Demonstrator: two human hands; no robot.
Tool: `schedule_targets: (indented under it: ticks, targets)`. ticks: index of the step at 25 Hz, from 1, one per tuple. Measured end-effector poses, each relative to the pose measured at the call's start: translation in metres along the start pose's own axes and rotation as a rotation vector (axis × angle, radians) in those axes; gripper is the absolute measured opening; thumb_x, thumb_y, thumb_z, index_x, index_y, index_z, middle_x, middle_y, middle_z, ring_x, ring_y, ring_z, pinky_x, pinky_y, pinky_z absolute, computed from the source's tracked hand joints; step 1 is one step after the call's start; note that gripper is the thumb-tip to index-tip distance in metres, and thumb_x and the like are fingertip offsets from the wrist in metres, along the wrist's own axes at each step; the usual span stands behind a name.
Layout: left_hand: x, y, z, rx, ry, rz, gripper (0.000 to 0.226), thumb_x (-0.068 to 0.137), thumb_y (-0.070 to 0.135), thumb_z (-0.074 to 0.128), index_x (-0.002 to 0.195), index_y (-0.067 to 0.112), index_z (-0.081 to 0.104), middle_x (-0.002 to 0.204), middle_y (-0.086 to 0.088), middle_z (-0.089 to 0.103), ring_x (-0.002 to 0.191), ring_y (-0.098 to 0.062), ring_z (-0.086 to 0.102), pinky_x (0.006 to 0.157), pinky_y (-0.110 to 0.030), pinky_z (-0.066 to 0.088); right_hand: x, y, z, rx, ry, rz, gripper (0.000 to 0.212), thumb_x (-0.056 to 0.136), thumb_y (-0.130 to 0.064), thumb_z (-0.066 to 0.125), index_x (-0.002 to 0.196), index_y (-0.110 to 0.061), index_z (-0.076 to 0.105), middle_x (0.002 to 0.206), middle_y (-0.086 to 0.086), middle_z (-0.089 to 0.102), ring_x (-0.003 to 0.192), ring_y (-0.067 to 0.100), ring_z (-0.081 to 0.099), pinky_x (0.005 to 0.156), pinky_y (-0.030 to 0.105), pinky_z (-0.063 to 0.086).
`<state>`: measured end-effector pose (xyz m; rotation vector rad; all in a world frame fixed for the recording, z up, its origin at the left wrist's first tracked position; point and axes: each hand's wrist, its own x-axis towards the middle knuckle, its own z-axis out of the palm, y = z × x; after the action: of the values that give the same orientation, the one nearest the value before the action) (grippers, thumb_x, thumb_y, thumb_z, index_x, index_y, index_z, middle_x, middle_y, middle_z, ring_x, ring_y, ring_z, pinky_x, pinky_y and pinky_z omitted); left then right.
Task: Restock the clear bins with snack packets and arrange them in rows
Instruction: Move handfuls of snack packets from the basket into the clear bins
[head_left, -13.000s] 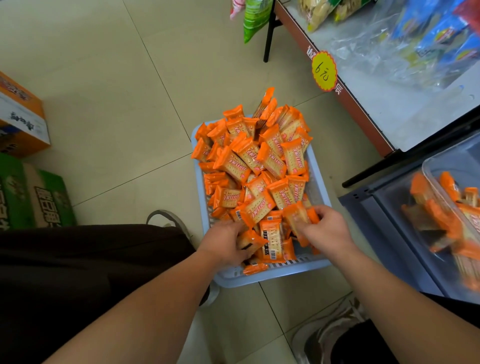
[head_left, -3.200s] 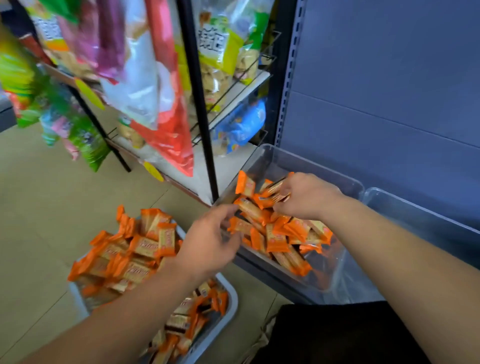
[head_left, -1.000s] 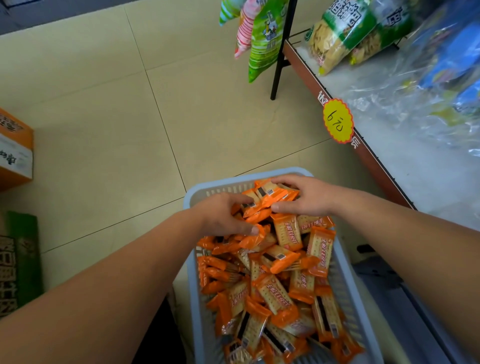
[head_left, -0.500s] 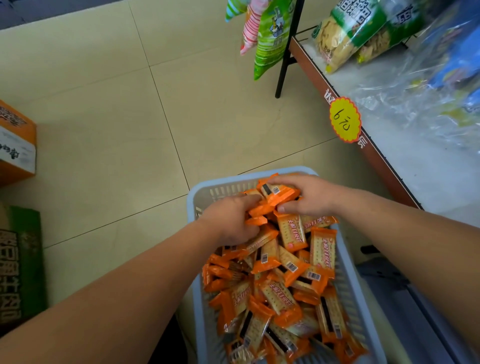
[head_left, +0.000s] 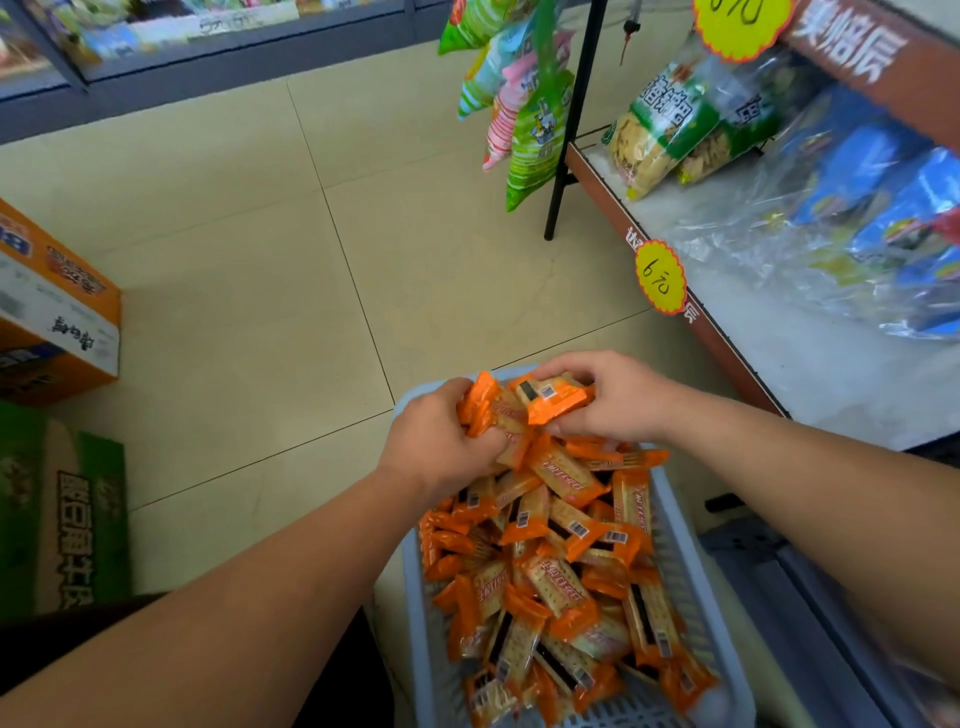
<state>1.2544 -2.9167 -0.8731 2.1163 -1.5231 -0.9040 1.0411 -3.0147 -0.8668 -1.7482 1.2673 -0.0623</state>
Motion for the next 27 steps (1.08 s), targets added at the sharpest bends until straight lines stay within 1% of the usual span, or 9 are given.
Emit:
schedule_targets:
  ticks: [2, 5, 7, 9, 13, 15, 19, 24, 27]
  targets:
    - [-0.019, 0.001, -0.008, -0.052, -0.025, -0.045, 0.047, 0.073, 0.048, 0.073, 0.117, 0.036, 0.066, 0.093, 0.013, 0.074, 0.085, -0.012, 0.071, 0.080, -0.037, 0.062, -0.018, -0.003, 0.005, 0.044, 0.016, -0.010, 0.066, 0.074, -0.014, 0.093, 0.130, -0.037, 0.068, 0.114, -0.002, 0.071, 0.080, 0.010, 0.069, 0.052, 0.025, 0.058]
    - [-0.048, 0.001, -0.017, -0.161, -0.040, -0.075, 0.060, 0.065, 0.052, 0.071, 0.122, 0.036, 0.067, 0.093, 0.016, 0.075, 0.083, -0.009, 0.074, 0.079, -0.040, 0.064, -0.054, -0.014, 0.002, 0.025, 0.053, 0.001, 0.064, 0.071, -0.010, 0.094, 0.127, -0.031, 0.069, 0.116, -0.010, 0.070, 0.081, -0.007, 0.066, 0.067, 0.008, 0.050]
    - [-0.067, 0.010, -0.024, -0.158, -0.048, -0.049, 0.051, 0.072, 0.045, 0.076, 0.122, 0.036, 0.067, 0.093, 0.019, 0.073, 0.086, -0.008, 0.073, 0.083, -0.039, 0.063, -0.083, -0.028, -0.006, 0.013, 0.085, 0.018, 0.066, 0.070, -0.011, 0.094, 0.128, -0.032, 0.069, 0.114, -0.008, 0.072, 0.089, 0.004, 0.071, 0.076, 0.014, 0.054]
    - [-0.086, 0.022, -0.034, -0.101, -0.062, 0.015, 0.046, 0.077, 0.041, 0.077, 0.122, 0.036, 0.067, 0.091, 0.021, 0.071, 0.090, -0.008, 0.071, 0.085, -0.038, 0.062, -0.111, -0.039, -0.014, 0.002, 0.129, 0.022, 0.067, 0.071, -0.012, 0.093, 0.128, -0.036, 0.068, 0.111, -0.004, 0.074, 0.094, 0.015, 0.073, 0.089, 0.030, 0.058]
    - [-0.127, 0.055, -0.060, -0.033, -0.097, 0.154, 0.043, 0.072, 0.048, 0.072, 0.114, 0.039, 0.066, 0.092, 0.017, 0.074, 0.084, -0.003, 0.070, 0.078, -0.038, 0.063, -0.182, -0.054, -0.026, -0.087, 0.159, 0.000, 0.063, 0.069, -0.026, 0.092, 0.118, -0.055, 0.064, 0.113, -0.004, 0.075, 0.098, 0.017, 0.073, 0.092, 0.043, 0.058]
    - [-0.146, 0.074, -0.069, -0.039, -0.101, 0.222, 0.050, 0.068, 0.053, 0.070, 0.116, 0.039, 0.068, 0.091, 0.017, 0.075, 0.083, -0.002, 0.070, 0.078, -0.036, 0.063, -0.219, -0.058, -0.036, -0.079, 0.183, 0.006, 0.062, 0.069, -0.028, 0.093, 0.114, -0.057, 0.062, 0.115, -0.004, 0.075, 0.102, 0.016, 0.073, 0.095, 0.041, 0.057]
    - [-0.173, 0.120, -0.068, -0.066, -0.092, 0.344, 0.054, 0.063, 0.057, 0.069, 0.113, 0.036, 0.071, 0.088, 0.012, 0.075, 0.080, -0.004, 0.070, 0.079, -0.035, 0.060, -0.284, -0.056, -0.062, 0.191, 0.314, 0.082, 0.060, 0.072, -0.011, 0.094, 0.125, -0.029, 0.071, 0.107, -0.003, 0.078, 0.096, 0.009, 0.073, 0.096, 0.034, 0.058]
    - [-0.187, 0.208, -0.020, -0.094, -0.148, 0.515, 0.051, 0.063, 0.059, 0.065, 0.106, 0.034, 0.072, 0.084, 0.011, 0.076, 0.074, -0.006, 0.071, 0.075, -0.038, 0.059, -0.354, -0.017, -0.102, 0.419, 0.450, 0.196, 0.061, 0.069, -0.010, 0.095, 0.123, -0.024, 0.071, 0.102, -0.001, 0.079, 0.086, 0.008, 0.074, 0.079, 0.025, 0.060]
    - [-0.189, 0.263, 0.024, -0.083, -0.171, 0.625, 0.044, 0.064, 0.059, 0.067, 0.099, 0.031, 0.071, 0.081, 0.008, 0.074, 0.076, -0.013, 0.071, 0.074, -0.040, 0.059, -0.393, 0.017, -0.120, 0.507, 0.574, 0.215, 0.063, 0.061, -0.018, 0.099, 0.118, -0.023, 0.073, 0.105, -0.003, 0.080, 0.100, 0.012, 0.075, 0.091, 0.029, 0.060]
